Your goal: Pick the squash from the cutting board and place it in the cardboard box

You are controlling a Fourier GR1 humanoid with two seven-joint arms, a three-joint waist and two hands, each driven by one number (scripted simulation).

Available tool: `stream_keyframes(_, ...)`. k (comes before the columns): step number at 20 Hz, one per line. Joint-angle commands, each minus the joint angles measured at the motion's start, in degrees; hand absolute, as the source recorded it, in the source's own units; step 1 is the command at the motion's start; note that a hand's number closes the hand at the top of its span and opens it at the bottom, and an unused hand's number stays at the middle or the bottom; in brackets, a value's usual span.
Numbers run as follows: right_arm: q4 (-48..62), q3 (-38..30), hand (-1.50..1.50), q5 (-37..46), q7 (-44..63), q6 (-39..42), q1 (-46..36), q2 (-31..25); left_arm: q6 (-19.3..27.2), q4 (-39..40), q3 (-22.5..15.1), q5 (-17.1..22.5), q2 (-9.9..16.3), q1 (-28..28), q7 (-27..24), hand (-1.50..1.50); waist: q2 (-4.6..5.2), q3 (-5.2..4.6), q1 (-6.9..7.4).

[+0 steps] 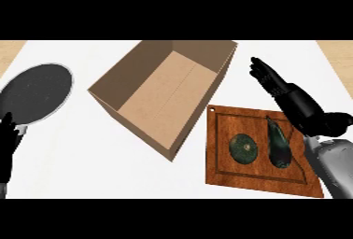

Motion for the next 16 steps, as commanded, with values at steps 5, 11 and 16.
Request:
stream_keyframes(5, 1.5, -2.5, -1.50, 6.4, 7.3, -21.6, 11.1, 6.7, -9.0, -9.9, -9.1, -2.0, -3.5, -7.2, -5.4, 0.00, 0.57, -0.25, -7.27)
stream_keyframes(11, 4.6, 1.9, -1.50, 29.9, 8.6, -32.8, 16.1, -5.0, -12.6, -12.5, -13.2, -1.5, -5.5, -7.8, -5.6, 0.00, 0.14, -0.98, -8.85)
stream_keyframes(16, -0.1, 7.8, -1.50, 47.3, 15.2, -42.6, 20.9, -7.4, -14.1, -13.8, -15.1, -2.0, -6.0, -8.9, -5.1, 0.00, -0.05, -0.81, -6.57)
